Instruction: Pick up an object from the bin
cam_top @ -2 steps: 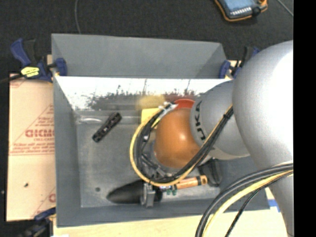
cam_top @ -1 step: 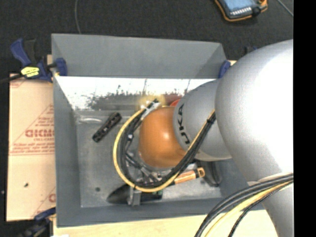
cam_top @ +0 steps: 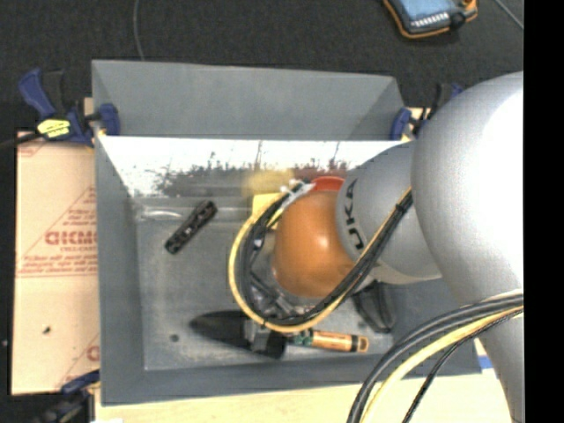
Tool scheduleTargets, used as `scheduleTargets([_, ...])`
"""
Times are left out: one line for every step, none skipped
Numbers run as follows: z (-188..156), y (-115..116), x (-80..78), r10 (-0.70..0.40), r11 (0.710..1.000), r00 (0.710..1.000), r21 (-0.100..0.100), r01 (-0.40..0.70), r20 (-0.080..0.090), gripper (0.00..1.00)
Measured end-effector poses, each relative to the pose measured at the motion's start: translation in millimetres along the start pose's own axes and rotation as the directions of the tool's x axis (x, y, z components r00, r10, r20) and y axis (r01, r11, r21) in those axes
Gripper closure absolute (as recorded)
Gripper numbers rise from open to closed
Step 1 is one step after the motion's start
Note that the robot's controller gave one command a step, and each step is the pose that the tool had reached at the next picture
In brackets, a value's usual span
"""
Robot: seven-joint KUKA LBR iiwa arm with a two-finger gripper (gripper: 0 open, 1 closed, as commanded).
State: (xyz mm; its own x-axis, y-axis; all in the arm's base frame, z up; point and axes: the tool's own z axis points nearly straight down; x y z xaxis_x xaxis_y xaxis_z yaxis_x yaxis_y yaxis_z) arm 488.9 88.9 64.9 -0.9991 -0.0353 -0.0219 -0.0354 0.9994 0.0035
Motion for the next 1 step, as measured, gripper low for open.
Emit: scheduleTargets([0.0, 0.0, 0.0, 0.0, 1.0, 1.0, 0.0, 0.0, 0.0, 1.0])
